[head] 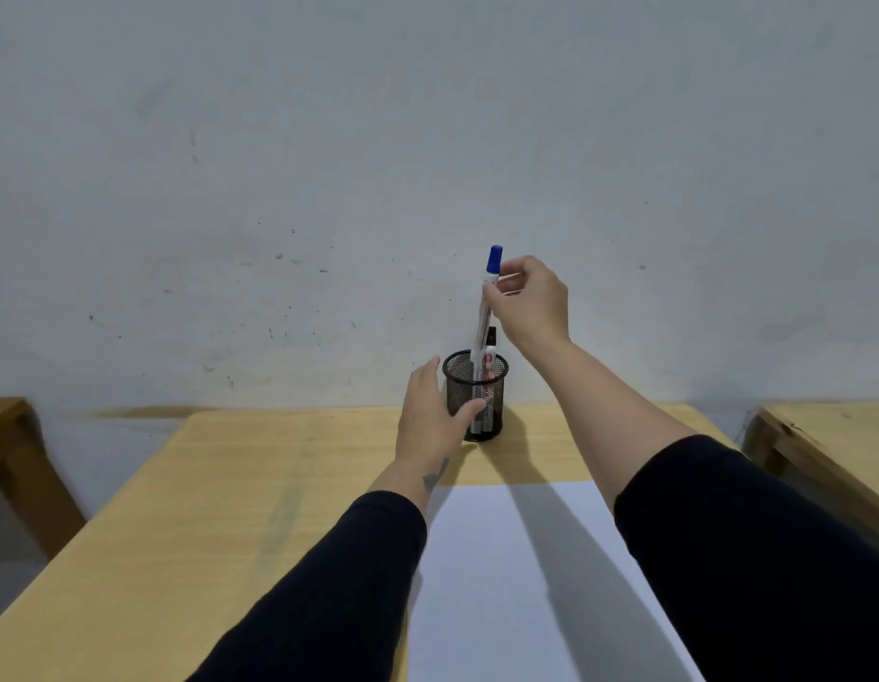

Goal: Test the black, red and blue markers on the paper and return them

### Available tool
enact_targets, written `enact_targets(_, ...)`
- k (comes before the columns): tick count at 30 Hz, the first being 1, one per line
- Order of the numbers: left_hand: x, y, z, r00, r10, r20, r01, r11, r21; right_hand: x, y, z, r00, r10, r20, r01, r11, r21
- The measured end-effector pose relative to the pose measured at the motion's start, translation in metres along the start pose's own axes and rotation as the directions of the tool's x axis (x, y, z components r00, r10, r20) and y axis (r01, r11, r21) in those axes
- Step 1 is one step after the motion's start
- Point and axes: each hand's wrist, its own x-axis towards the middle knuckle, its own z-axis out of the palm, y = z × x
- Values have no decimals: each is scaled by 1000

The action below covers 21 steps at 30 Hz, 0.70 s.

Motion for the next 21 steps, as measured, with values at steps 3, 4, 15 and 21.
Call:
enact_targets(3, 12, -12, 18, 1000, -10, 3, 10, 999, -31, 12, 23, 21, 996, 62, 56, -59, 996, -60)
enact_targets(4, 16, -16, 24, 1000, -18, 9, 18, 999, -47, 13, 32, 28, 993, 91, 80, -84, 992, -90)
enact_targets(15, 30, -49, 48, 1000, 0, 20, 5, 969, -246, 17, 79, 71, 954, 228, 197, -108, 869, -484)
enact_targets(21, 32, -41, 33, 999, -11, 52, 20, 984, -178, 13, 62, 53, 961, 224, 162, -142, 903, -406)
